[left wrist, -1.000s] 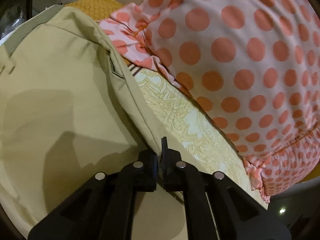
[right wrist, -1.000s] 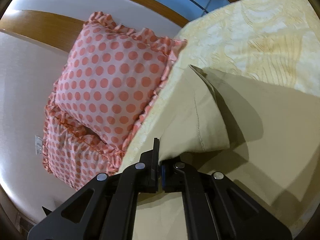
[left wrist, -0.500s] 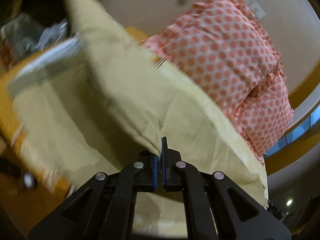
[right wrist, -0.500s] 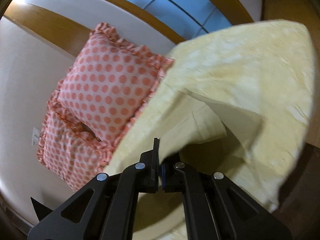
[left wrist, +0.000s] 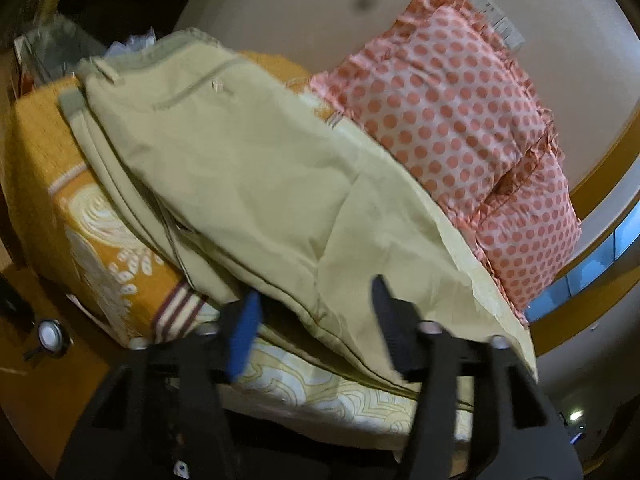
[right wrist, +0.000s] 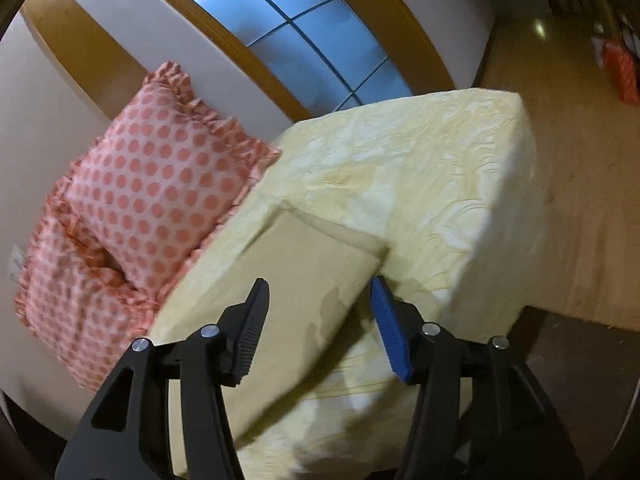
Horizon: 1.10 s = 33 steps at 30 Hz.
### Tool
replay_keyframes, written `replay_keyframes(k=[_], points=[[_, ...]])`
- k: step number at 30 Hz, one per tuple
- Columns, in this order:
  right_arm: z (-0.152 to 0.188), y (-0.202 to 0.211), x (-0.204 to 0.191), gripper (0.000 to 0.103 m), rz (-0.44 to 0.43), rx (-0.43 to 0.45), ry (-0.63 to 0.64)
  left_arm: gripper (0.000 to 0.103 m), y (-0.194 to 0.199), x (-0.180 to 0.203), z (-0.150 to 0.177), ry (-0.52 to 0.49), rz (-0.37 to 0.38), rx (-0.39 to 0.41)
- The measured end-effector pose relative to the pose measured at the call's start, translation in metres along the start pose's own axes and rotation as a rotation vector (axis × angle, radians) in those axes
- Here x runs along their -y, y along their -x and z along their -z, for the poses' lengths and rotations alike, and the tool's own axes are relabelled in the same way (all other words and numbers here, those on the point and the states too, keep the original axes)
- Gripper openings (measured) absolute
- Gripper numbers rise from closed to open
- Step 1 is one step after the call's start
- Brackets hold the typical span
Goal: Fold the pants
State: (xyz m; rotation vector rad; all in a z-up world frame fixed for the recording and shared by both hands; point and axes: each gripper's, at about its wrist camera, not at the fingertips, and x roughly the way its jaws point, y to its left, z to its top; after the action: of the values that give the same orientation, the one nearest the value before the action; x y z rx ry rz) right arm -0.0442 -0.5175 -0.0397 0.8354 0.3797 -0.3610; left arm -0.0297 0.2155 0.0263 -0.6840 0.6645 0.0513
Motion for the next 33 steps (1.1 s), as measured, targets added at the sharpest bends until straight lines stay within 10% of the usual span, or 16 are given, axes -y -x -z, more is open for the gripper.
replay_keyframes(k=[10, 12, 16, 22, 28, 31, 33], points=[[0.040, -0.013, -0.033, 0.033, -0.021, 0.076, 0.272, 0.072, 0.015, -0.006, 0.003, 0.001, 0.025, 0.077], [0.040, -0.014, -0.034, 0.003, -0.054, 0.095, 0.312, 0.075, 0.022, -0.008, 0.002, -0.001, 0.008, 0.119], [0.033, -0.022, -0.050, 0.003, -0.091, 0.084, 0.342, 0.081, 0.032, -0.023, -0.006, 0.033, -0.028, 0.180], [0.042, -0.004, -0.165, 0.003, -0.410, 0.075, 0.512, 0.085, 0.034, -0.045, -0.010, 0.081, -0.074, 0.194], [0.166, 0.007, -0.304, 0.003, -0.805, -0.232, 0.806, 0.090, 0.034, -0.056, -0.011, 0.105, -0.077, 0.201], [0.256, -0.004, -0.334, 0.006, -0.802, -0.517, 1.029, 0.092, 0.032, -0.055, -0.014, 0.097, -0.086, 0.196], [0.308, -0.008, -0.334, 0.027, -0.753, -0.674, 1.160, 0.095, 0.031, -0.056, -0.017, 0.092, -0.081, 0.190]])
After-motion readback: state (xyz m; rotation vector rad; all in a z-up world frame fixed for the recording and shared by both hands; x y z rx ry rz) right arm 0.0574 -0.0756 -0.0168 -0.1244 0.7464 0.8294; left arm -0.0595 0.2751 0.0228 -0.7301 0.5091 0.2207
